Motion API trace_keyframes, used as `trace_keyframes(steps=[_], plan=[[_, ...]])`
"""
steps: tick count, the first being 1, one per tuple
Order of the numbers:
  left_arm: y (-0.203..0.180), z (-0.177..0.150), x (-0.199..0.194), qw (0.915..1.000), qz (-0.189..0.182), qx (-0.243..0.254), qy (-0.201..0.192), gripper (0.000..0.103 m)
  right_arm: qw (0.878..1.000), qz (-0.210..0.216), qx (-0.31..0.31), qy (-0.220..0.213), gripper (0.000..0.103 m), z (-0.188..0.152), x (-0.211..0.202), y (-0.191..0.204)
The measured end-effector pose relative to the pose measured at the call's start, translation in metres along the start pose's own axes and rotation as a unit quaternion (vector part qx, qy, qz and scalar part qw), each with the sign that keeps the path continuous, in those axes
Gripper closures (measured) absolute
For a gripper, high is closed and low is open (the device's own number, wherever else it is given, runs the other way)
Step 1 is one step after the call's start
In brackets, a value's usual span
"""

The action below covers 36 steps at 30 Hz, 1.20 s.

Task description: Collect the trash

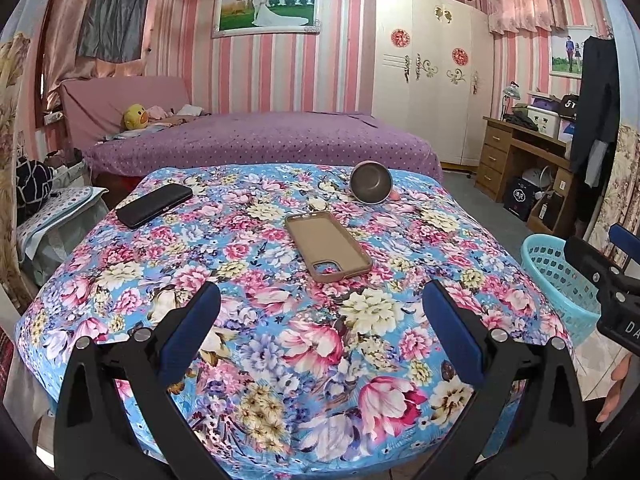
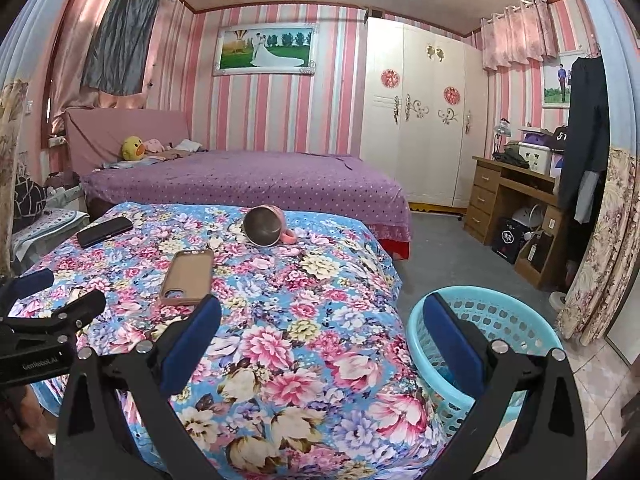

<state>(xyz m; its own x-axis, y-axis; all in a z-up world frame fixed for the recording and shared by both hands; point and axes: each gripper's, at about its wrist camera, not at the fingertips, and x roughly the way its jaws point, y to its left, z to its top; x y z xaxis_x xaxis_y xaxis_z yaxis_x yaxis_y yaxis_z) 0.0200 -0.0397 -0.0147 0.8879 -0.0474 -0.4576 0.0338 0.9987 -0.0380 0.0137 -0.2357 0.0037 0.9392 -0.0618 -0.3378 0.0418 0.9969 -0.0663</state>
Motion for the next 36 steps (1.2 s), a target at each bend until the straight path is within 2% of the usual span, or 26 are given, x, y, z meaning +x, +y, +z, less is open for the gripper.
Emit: trace_keyframes(steps=[36], plan=[[0.004,0.001,-0.011,0.9994,0.021,0.004,-0.029,0.005,1.000,0.011,-0.005,-0.004,0.004,-0.002,0.008,0.008]])
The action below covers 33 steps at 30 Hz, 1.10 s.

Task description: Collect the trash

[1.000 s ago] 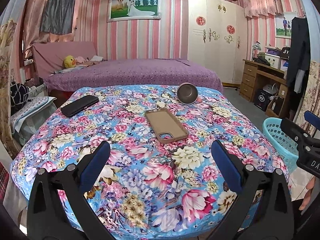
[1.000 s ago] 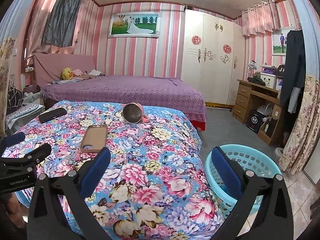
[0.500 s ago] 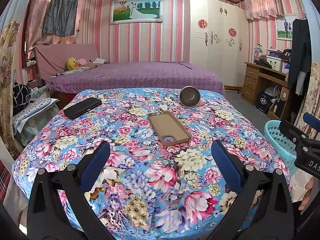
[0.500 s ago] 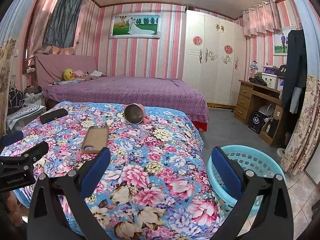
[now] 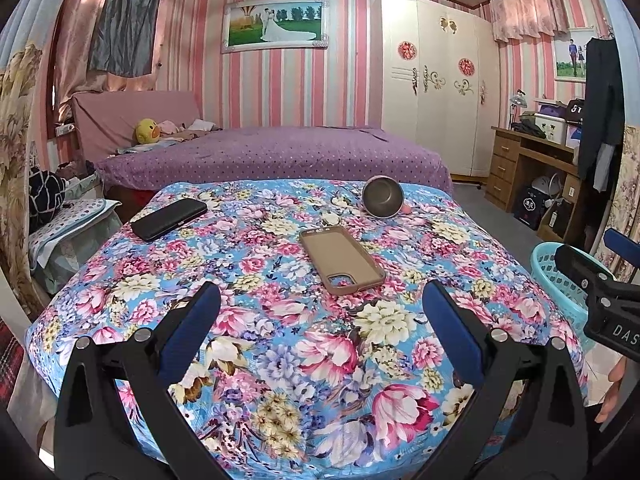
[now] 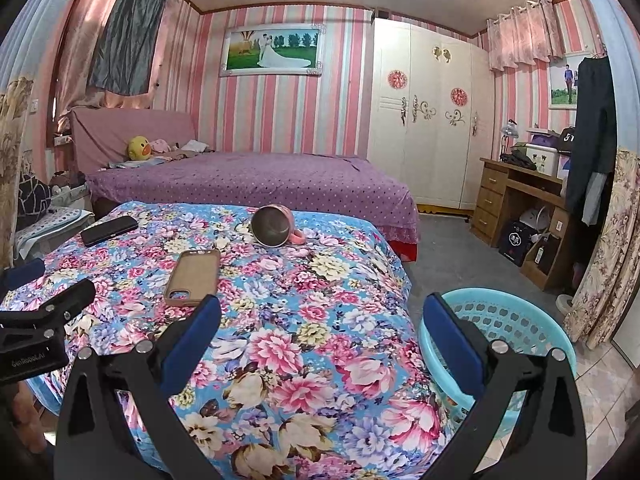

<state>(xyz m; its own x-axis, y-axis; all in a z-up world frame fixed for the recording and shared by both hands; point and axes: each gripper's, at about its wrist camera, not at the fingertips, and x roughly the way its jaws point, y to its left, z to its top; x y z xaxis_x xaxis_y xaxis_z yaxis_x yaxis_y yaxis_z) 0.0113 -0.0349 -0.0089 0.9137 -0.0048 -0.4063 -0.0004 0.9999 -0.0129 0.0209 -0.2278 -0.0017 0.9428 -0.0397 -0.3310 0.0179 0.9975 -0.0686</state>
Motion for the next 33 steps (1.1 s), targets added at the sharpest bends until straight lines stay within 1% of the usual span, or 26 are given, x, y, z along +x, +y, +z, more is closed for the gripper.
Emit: trace_keyframes(steps=[33], plan=[[-0.0021,-0.0016,0.0037,1.0000,0.004,0.001,0.001,0.005,1.000,-0.001,0.011,0.001,0.004,-0.0006,0.0028,-0.0050]])
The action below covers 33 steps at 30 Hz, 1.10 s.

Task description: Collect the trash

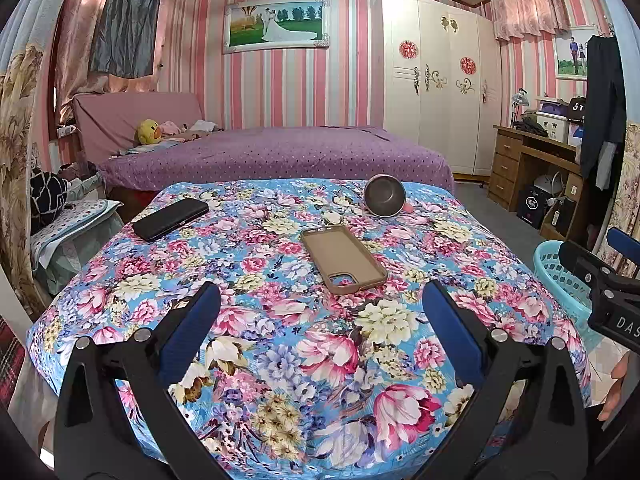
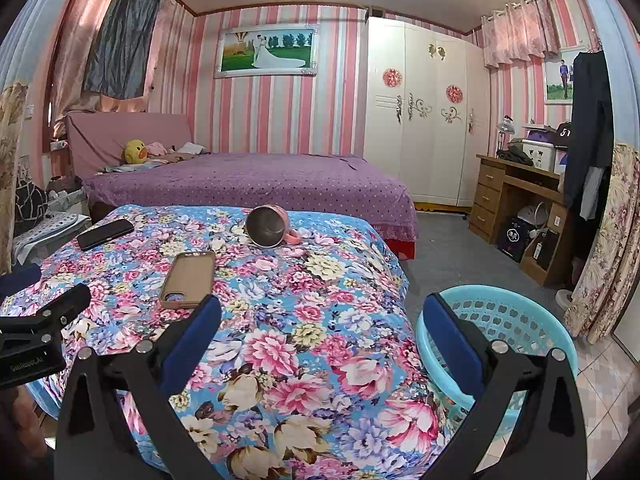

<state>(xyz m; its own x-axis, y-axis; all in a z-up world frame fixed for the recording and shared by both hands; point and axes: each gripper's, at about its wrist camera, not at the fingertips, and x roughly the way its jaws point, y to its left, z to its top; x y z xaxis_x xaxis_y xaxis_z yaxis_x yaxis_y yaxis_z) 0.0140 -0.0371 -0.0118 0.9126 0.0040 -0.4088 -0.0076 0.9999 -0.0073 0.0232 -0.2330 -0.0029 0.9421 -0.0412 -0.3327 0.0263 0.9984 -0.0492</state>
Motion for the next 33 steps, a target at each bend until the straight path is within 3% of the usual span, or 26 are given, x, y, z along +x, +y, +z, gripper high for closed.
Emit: trace_keyframes(steps=[33], plan=[[0.000,-0.001,0.001,1.0000,0.001,0.001,0.001,0.005,1.000,-0.006,0.005,0.002,0.004,-0.001,0.001,-0.009]])
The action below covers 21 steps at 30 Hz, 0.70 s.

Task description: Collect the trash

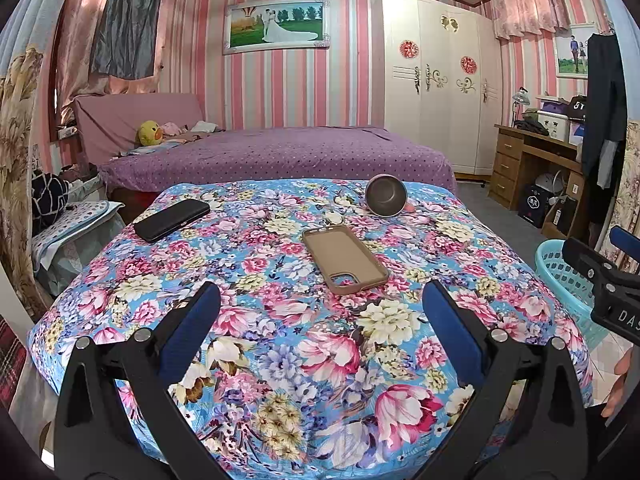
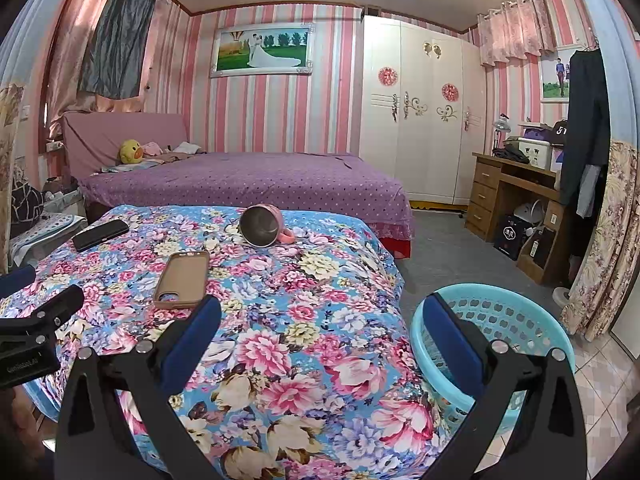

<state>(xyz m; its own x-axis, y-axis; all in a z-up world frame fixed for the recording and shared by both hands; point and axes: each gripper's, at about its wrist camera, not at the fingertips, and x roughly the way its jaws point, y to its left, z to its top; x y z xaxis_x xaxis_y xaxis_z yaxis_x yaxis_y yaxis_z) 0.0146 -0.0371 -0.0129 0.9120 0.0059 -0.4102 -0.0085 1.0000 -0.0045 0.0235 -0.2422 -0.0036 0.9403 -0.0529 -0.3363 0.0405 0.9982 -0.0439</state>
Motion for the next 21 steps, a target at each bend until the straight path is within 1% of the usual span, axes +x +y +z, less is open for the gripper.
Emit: trace_keyframes(steps=[21], plan=[[0.0023,0.0009,0.0014,1.0000,0.003,-0.004,-0.001,0.005,1.000,0.000,-0.001,0.001,0.004,0.0004,0.0000,-0.0009]])
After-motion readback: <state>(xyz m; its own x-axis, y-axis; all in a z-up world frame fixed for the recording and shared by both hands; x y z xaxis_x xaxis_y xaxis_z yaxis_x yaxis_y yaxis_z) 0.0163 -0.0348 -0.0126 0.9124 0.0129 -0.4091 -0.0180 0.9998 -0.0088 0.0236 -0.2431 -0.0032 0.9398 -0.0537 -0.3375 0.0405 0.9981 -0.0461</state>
